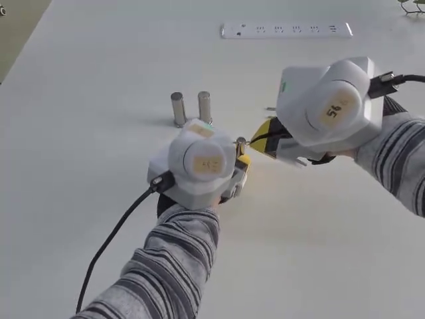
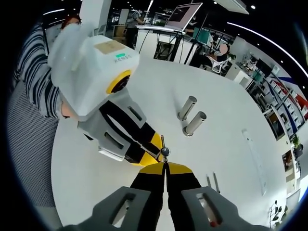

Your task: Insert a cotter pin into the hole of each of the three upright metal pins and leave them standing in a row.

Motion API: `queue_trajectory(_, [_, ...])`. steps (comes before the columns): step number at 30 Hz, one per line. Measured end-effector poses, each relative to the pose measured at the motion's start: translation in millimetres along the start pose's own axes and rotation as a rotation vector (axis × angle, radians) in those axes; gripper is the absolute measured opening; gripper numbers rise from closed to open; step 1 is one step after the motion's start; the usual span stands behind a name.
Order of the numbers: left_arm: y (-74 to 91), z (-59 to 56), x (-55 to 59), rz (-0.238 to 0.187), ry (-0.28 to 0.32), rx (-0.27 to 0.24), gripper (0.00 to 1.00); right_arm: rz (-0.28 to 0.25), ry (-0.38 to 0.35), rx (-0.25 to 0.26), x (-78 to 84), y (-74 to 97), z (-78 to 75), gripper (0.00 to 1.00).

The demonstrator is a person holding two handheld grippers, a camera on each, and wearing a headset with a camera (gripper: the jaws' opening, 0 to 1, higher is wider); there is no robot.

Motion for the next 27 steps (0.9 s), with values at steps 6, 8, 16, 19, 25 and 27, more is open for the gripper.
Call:
queue_trajectory(6, [0.2, -0.4, -0.2, 0.003, -0.007, -0.004, 0.05, -0.009, -0.103, 0.032, 5.9, 3.7, -2.5, 0.01])
queue_trajectory(8, [0.5, -0.3, -0.2, 0.005, -0.007, -0.006, 0.05, -0.024, -0.156, 0.043, 7.5, 5.9, -3.0, 0.04])
queue_trajectory(16, [5.6, 11.2, 0.3, 0.017, -0.007, -0.017, 0.05, -0.051, -0.341, 0.105, 24.8, 15.9, -5.9, 0.12])
queue_trajectory(19, [10.1, 21.2, 0.2, 0.02, -0.02, -0.034, 0.05, -0.063, -0.376, 0.113, 29.5, 19.6, -2.3, 0.14])
queue_trajectory(25, [17.5, 41.3, -0.3, 0.021, -0.021, -0.064, 0.05, -0.12, -0.489, 0.117, 35.1, 21.6, 0.5, 0.2])
queue_trajectory(27, [20.0, 48.0, -0.4, 0.018, -0.017, -0.076, 0.05, -0.138, -0.525, 0.121, 37.9, 21.4, 0.8, 0.21])
Point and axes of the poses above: the centre of the closed fingertips' face, and the gripper's own axes: y roughly backward along the fingers, z roughly to its left, x roughly out of its underside, the point moved 7 cm from there along y, roughly backward along the fingers, and after that the axes turned 3 degrees about x, right-handed, at the moved point
